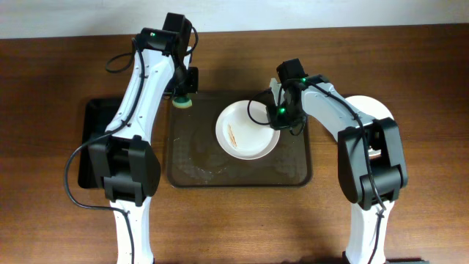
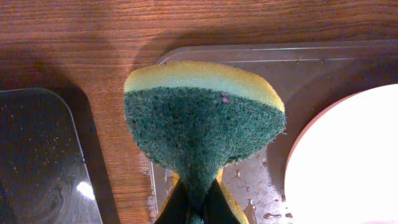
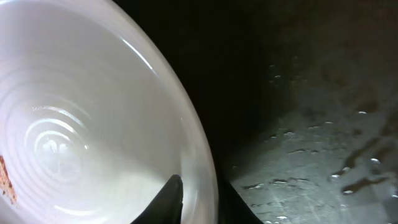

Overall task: Clean dirty plates on tray and stack at the side
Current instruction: 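Grip the last plate's rim with the right gripper and pull it to tray center, then scrub the last plate with the sponge in the left gripper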

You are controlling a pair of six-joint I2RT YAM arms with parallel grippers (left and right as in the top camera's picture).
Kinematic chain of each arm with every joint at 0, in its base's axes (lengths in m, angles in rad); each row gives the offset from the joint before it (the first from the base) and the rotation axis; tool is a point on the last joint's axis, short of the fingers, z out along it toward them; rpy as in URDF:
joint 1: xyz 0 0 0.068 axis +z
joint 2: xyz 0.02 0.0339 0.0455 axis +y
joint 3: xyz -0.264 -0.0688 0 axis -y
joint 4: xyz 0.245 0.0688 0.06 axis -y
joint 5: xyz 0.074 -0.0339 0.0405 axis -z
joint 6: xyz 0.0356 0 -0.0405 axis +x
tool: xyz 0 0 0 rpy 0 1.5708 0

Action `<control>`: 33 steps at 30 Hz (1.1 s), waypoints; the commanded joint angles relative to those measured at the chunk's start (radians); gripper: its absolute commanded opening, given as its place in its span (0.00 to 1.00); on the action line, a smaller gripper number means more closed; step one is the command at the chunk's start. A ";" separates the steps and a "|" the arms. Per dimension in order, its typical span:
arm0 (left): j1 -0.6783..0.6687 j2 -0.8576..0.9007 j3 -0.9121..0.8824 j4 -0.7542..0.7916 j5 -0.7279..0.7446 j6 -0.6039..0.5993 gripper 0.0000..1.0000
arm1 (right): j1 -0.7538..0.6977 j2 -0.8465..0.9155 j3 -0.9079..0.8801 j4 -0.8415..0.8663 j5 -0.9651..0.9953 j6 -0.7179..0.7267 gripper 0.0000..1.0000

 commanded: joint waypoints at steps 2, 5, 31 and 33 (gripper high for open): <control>-0.001 -0.006 0.013 0.002 0.011 0.016 0.01 | 0.005 0.024 -0.008 -0.014 -0.036 0.197 0.04; -0.001 -0.005 0.013 -0.006 0.046 0.017 0.01 | 0.006 0.025 -0.042 -0.032 -0.036 0.501 0.04; -0.159 0.129 -0.304 0.272 0.220 0.217 0.01 | 0.032 0.025 -0.140 0.046 -0.039 0.526 0.04; -0.159 0.129 -0.304 0.196 0.323 0.217 0.01 | 0.032 0.025 -0.140 0.046 -0.039 0.526 0.04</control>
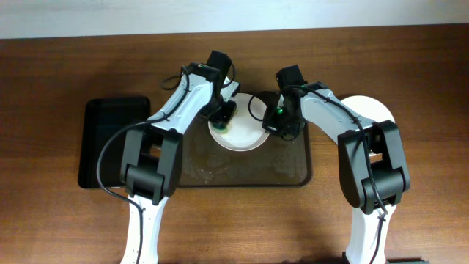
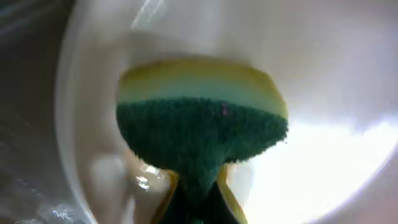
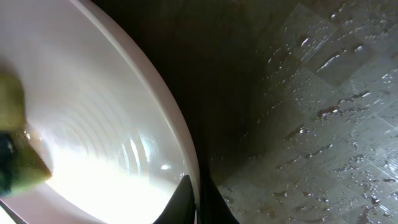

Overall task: Clean dirty plates on tray and stack at the side
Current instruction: 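Scrub the last plate with the sponge in the left gripper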

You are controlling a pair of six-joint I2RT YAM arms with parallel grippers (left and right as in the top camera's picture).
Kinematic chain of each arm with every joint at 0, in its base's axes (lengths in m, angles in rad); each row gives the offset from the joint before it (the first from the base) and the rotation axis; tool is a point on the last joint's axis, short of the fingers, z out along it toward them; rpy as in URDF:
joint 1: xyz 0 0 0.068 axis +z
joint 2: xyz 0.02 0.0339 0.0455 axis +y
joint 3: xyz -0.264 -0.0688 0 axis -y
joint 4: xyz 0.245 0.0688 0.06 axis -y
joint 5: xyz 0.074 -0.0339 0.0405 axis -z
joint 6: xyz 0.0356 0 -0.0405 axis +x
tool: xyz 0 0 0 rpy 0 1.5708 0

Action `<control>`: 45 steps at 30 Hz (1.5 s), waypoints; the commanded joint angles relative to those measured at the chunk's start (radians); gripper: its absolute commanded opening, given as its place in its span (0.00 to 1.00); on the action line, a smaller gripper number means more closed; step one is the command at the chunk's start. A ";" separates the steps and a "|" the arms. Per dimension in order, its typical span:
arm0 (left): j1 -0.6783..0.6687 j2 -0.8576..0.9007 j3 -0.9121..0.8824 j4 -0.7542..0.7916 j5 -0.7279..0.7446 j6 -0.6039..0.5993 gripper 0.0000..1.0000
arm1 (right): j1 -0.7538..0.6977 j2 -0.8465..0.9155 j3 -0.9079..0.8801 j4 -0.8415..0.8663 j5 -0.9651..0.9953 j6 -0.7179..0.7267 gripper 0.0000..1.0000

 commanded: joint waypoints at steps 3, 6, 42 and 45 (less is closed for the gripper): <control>0.002 0.047 -0.013 -0.153 0.285 0.026 0.01 | 0.018 0.056 -0.051 -0.011 0.051 -0.005 0.04; 0.002 0.047 -0.013 -0.050 0.286 0.028 0.01 | 0.018 0.056 -0.051 -0.011 0.051 -0.005 0.04; 0.049 0.061 -0.013 0.107 -0.184 -0.261 0.01 | 0.019 0.056 -0.053 -0.011 0.051 -0.012 0.04; 0.050 0.061 -0.013 0.063 -0.224 -0.310 0.00 | 0.019 0.056 -0.053 -0.011 0.051 -0.012 0.04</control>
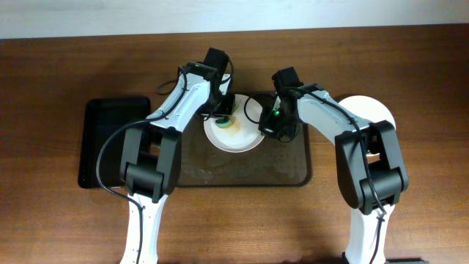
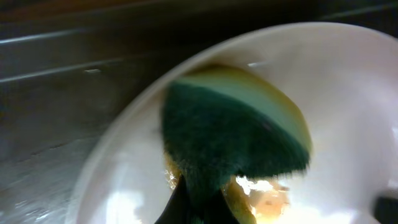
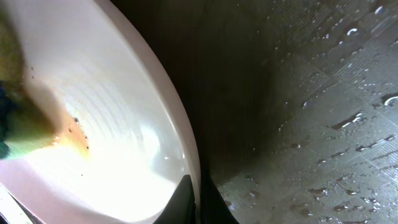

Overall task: Clean dirty plates on tray and stack at the side
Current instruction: 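Scrub the last plate with the sponge in the left gripper, then lift the last plate with the right gripper and stack it on the side pile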

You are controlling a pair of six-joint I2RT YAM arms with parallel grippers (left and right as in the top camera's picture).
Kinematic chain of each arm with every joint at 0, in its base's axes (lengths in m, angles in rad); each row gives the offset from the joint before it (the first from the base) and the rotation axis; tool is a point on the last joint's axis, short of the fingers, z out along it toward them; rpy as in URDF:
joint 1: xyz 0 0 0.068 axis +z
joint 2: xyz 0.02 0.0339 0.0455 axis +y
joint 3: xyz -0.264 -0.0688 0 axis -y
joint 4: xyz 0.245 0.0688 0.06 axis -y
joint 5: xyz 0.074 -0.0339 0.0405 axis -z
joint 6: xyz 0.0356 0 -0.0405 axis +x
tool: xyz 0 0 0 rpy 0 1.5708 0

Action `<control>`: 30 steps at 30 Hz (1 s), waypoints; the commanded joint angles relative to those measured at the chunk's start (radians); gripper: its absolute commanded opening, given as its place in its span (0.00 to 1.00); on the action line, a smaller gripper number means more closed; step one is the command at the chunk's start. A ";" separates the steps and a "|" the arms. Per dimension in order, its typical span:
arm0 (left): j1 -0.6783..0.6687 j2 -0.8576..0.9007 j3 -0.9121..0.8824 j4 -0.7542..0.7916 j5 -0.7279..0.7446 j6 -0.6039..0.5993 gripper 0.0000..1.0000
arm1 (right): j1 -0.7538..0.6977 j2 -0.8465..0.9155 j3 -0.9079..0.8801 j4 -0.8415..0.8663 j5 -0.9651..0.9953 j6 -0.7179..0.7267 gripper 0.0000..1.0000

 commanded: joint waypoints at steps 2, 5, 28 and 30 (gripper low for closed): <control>0.028 0.041 -0.023 -0.121 -0.224 -0.069 0.01 | 0.004 0.056 -0.047 -0.016 0.085 -0.002 0.04; 0.027 0.041 -0.023 -0.245 -0.211 -0.062 0.01 | 0.004 0.056 -0.047 -0.016 0.085 -0.002 0.04; 0.100 0.041 0.406 -0.439 -0.015 -0.044 0.01 | 0.011 0.056 -0.047 -0.016 0.093 -0.002 0.04; 0.107 0.041 0.533 -0.525 -0.015 -0.037 0.00 | 0.010 0.053 -0.046 -0.019 0.086 -0.006 0.04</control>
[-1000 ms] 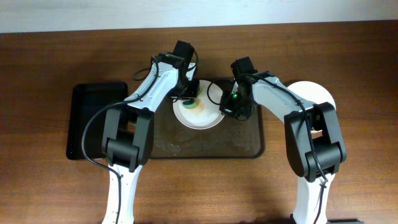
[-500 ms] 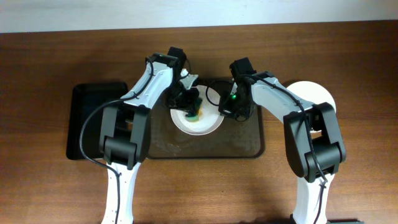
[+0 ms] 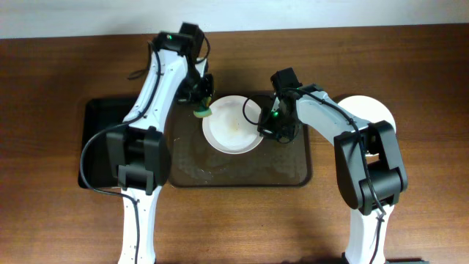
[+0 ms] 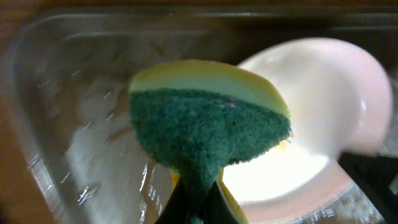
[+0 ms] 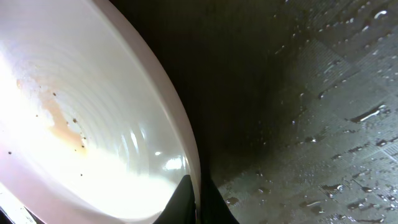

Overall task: Clean dirty plates on tray and stack at the side
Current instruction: 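Lift the last plate with the right gripper and stack it on the side pile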

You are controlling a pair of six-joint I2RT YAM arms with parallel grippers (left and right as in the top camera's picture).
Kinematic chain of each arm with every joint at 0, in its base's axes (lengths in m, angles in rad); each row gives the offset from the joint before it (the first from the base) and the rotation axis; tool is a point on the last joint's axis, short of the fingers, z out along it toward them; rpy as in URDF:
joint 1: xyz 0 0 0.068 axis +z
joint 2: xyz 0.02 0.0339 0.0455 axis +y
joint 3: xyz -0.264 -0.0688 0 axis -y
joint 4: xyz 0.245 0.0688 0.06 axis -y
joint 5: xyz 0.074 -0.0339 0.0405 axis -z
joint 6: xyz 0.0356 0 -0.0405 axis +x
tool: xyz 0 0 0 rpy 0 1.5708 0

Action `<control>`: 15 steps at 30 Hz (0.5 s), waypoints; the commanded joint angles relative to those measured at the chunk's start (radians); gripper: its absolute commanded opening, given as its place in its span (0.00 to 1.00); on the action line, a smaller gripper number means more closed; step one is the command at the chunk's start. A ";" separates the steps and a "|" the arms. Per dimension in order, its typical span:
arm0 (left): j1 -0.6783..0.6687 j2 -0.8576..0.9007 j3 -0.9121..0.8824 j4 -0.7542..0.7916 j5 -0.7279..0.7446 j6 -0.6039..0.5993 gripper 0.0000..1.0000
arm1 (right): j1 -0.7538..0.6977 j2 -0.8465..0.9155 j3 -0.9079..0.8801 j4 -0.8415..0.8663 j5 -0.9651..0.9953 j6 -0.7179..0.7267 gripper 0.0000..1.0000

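Observation:
A white plate (image 3: 233, 126) lies tilted on the wet brown tray (image 3: 242, 174). A faint brown smear (image 5: 59, 118) and dark specks mark the plate's inside (image 5: 87, 143). My right gripper (image 3: 266, 123) is shut on the plate's right rim, one finger inside and one outside (image 5: 196, 190). My left gripper (image 3: 199, 97) is shut on a green-and-yellow sponge (image 3: 201, 112), held just off the plate's left edge. In the left wrist view the sponge (image 4: 208, 124) hangs over the tray (image 4: 81, 124), with the plate (image 4: 317, 87) behind it to the right.
A white plate (image 3: 375, 110) lies on the table right of the tray, partly under my right arm. A black tray (image 3: 95, 143) sits to the left of the brown one. Water drops cover the brown tray's floor (image 5: 329, 112).
My left gripper has moved the sponge off the plate, to its left edge above the tray. The plate's inside now shows bare with a faint brown smear. My right gripper still grips the rim.
At first the sponge hung at the tray's back left corner while my right gripper held the plate, which bore an orange streak. Then the sponge was on the plate, and later on it again with a brown smear beside it. Now it is off, the streak faded.

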 commanded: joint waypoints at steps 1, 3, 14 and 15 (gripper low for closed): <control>0.008 -0.005 0.224 -0.113 -0.039 0.028 0.01 | 0.000 0.044 -0.042 -0.019 0.077 -0.027 0.04; 0.016 -0.005 0.303 -0.158 -0.038 0.066 0.01 | 0.001 0.008 -0.042 -0.041 0.058 -0.076 0.04; 0.017 0.007 0.327 -0.179 -0.035 0.066 0.01 | 0.120 -0.433 -0.042 -0.274 0.615 -0.127 0.04; 0.017 0.012 0.327 -0.180 -0.035 0.066 0.01 | 0.166 -0.436 -0.042 -0.288 0.693 -0.126 0.04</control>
